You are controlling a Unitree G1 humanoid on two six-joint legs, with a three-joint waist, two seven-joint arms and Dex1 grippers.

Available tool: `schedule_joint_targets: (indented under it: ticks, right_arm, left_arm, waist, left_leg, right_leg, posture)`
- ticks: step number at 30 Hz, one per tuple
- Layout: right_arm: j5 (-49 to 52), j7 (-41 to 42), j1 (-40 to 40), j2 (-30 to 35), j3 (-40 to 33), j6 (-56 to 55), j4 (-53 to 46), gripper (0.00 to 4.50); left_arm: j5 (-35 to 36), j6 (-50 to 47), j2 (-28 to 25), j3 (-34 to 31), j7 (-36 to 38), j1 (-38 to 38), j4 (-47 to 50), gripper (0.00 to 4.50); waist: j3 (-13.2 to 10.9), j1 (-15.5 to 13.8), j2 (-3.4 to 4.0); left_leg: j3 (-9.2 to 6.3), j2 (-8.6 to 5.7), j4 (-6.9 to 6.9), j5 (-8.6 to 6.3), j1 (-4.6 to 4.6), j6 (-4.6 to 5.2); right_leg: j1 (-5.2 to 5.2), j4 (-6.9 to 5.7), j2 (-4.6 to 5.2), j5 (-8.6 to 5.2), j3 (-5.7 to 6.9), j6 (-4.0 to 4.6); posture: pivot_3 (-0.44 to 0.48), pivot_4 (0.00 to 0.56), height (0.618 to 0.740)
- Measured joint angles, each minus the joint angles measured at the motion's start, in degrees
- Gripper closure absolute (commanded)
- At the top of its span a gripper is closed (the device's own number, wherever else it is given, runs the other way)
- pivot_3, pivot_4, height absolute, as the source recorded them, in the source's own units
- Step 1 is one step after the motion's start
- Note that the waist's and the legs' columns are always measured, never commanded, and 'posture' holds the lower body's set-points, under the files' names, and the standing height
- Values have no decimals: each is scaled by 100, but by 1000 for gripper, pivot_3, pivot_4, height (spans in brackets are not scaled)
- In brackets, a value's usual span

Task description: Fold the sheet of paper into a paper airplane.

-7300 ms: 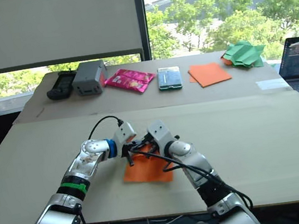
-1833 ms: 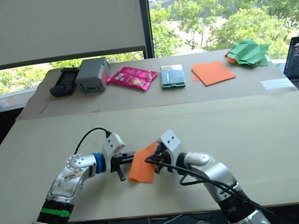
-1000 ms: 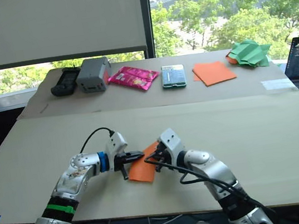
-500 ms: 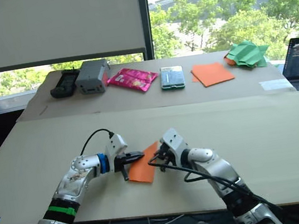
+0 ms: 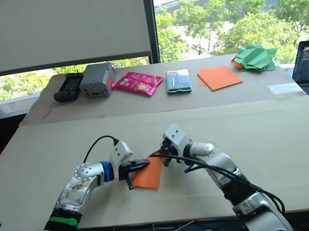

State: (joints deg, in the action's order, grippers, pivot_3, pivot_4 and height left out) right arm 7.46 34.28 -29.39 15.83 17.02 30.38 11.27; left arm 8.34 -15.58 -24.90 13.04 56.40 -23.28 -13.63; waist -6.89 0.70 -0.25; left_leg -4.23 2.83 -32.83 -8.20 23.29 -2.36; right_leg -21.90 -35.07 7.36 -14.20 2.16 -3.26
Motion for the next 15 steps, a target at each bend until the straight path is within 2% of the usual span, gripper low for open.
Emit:
schedule_joint_targets:
  ticks: [7, 15]
  right_arm:
    - [-19, -1, -142, -62, -13, -209, 321, 4500]
    - [-42, 122, 315, 32, -1, -240, -266, 4500]
  left_arm:
    - [0, -85, -60, -15, -20, 70, 138, 4473]
    - [2, -92, -91, -35, 4, 105, 176, 4473]
  waist:
    - [3, 4, 2]
    - [9, 0, 6]
  left_leg:
    - [0, 0, 0, 0, -1, 0]
    - [0, 0, 0, 0, -1, -1]
  right_leg:
    - [0, -2, 0, -1, 0, 1]
    - [0, -1, 0, -5, -1, 7]
  posture:
    - [0, 150, 702]
    - [0, 150, 702]
